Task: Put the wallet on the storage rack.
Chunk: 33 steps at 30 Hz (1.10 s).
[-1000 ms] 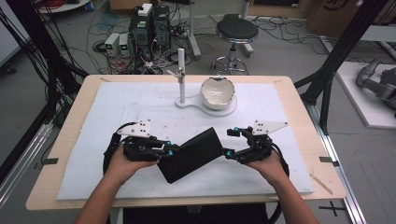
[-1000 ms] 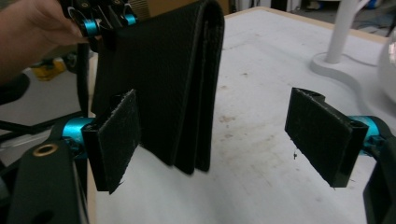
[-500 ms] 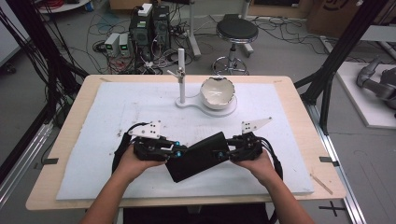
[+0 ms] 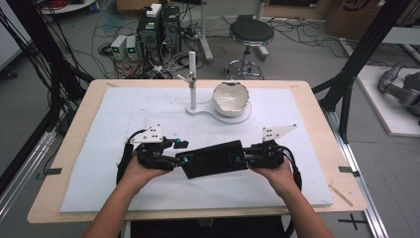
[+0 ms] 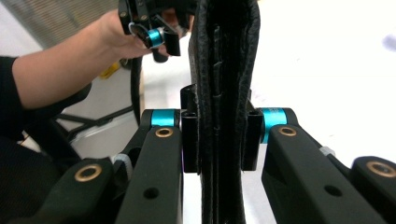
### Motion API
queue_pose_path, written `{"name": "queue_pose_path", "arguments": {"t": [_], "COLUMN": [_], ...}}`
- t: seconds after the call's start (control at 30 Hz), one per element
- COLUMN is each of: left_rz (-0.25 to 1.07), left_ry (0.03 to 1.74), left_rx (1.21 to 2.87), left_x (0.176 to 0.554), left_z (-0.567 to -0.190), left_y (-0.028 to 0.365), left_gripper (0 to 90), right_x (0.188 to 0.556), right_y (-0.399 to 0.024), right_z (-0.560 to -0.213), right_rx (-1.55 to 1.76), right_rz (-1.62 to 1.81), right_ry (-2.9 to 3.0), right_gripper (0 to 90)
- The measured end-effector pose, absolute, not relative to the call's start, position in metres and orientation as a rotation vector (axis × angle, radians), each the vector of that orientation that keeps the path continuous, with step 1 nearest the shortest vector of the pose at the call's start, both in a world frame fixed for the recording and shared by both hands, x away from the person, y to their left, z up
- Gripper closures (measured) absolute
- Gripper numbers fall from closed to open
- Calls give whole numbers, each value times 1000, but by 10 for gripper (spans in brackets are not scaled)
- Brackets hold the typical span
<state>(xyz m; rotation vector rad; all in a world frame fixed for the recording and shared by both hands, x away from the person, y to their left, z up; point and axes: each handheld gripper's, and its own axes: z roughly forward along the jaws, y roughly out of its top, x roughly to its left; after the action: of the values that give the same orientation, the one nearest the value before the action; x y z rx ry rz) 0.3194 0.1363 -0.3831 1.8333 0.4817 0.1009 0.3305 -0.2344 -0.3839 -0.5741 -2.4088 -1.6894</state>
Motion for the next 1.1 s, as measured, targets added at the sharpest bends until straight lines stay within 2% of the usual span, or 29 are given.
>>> {"name": "queue_pose_path", "arguments": {"t": [0.1, 0.3, 0.5, 0.73, 1.1], "left_rz": [145, 201, 250, 283, 293], "left_ry": [529, 641, 720, 749, 767], "left_rx": [1816, 1760, 1753, 1777, 1769], "left_x": [320, 324, 325, 323, 323], "left_z": [-384, -387, -389, -394, -398], "left_y": [145, 172, 197, 206, 207], "left_gripper": [354, 335, 258, 192, 175], "right_x": [330, 329, 330, 339, 372], "right_y": [-245, -270, -291, -304, -310], "right_z": [-379, -364, -353, -327, -270], "right_rx": [-606, -705, -800, -881, -981], "right_rz": [-1710, -1767, -1828, -1842, -1798], "right_ry": [-2433, -2496, -2505, -2576, -2734], "right_gripper": [767, 766, 766, 765, 763]}}
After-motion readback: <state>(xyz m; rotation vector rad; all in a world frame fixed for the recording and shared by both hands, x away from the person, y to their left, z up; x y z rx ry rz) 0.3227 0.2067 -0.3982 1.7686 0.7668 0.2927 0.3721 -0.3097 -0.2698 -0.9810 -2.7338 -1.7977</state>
